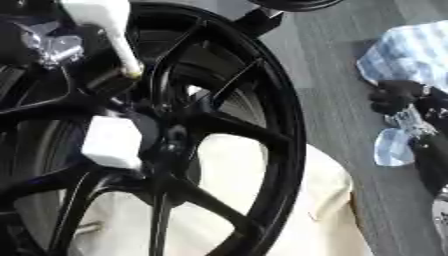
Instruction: Pull the pin out of the wheel hub.
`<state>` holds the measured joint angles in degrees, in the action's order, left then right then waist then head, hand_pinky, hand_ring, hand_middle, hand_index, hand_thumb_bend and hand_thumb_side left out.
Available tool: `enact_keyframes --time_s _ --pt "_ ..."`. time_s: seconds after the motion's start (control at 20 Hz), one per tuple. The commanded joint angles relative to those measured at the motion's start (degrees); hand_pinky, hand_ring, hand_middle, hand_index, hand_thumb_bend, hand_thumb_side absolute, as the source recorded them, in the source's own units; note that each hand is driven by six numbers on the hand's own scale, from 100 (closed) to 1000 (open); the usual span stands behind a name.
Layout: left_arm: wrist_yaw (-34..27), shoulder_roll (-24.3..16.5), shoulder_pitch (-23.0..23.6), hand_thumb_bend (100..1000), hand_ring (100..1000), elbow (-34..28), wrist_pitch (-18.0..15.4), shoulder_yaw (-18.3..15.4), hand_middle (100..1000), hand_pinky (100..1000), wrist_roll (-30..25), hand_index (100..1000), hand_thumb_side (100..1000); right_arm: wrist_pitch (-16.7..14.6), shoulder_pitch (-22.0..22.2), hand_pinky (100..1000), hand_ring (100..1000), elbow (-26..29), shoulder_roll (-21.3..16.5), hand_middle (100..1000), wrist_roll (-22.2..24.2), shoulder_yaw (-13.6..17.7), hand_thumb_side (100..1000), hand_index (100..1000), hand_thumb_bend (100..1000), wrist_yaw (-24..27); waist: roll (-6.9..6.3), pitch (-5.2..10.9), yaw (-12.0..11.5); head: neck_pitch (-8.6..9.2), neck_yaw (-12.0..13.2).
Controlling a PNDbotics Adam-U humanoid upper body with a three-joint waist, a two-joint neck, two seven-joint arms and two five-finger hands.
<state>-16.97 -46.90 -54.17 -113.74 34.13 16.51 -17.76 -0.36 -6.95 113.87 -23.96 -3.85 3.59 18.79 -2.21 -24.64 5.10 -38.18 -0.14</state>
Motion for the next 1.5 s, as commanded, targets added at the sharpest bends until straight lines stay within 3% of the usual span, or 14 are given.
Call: enact_keyframes --time_s 0.05,0.2,0.35,0.6,0.8,1.0,1.2,1.5 --pt "-5.9 -2.1 -0.9 100 588 -0.8 -0.2 -4.1 322 810 2.8 431 203 -0.6 0.4 766 732 0.7 -1.4 703 -0.2 0.9 433 572 341 0.1 0.36 2.26 -0.4 -0.68 -0.1" --pt "-11.3 -5.3 1.2 100 588 -0.8 -1.8 -8.3 320 811 6.9 429 205 -1.3 1.1 766 732 0.7 -1.9 703 -0.5 1.3 431 572 340 0.2 0.66 2.91 -1.4 -1.33 -0.4" --pt "-15.0 -10.2 6.4 100 591 -0.8 -5.0 -13.1 321 810 12.3 430 199 -2.2 1.9 766 732 0.7 -2.4 703 -0.9 1.8 428 572 338 0.2 0.93 3.46 -2.5 -1.81 -0.9" --pt "-18.5 -16.7 18.3 100 591 -0.8 -10.9 -21.1 323 807 21.2 431 198 -4.1 3.0 766 732 0.7 -2.9 703 -2.3 3.3 425 573 327 0.4 1.86 4.18 -4.5 -2.16 -1.5" --pt "-19.0 -18.4 28.6 100 593 -0.8 -16.1 -26.4 324 804 26.6 432 195 -6.2 3.9 768 733 0.7 -3.1 702 -4.0 4.7 414 573 309 0.6 2.68 4.62 -5.7 -1.67 -2.1" --pt "-14.8 -16.4 38.0 100 595 -0.8 -19.5 -29.3 325 803 29.5 434 190 -8.0 4.6 766 731 0.7 -3.4 700 -5.0 5.7 416 573 310 0.8 3.29 4.97 -6.4 -0.83 -2.5" --pt "-6.5 -11.5 47.0 100 601 -0.8 -21.4 -30.7 331 802 32.1 442 185 -8.8 4.9 765 731 0.7 -3.0 700 -5.6 6.3 416 573 313 0.9 3.9 5.0 -6.7 0.19 -3.2" --pt "5.8 -1.6 54.8 100 612 -0.8 -20.6 -29.8 352 802 35.3 475 185 -9.5 4.6 765 731 0.7 -2.4 700 -6.0 6.8 414 574 316 1.2 4.97 4.54 -6.4 1.09 -3.7"
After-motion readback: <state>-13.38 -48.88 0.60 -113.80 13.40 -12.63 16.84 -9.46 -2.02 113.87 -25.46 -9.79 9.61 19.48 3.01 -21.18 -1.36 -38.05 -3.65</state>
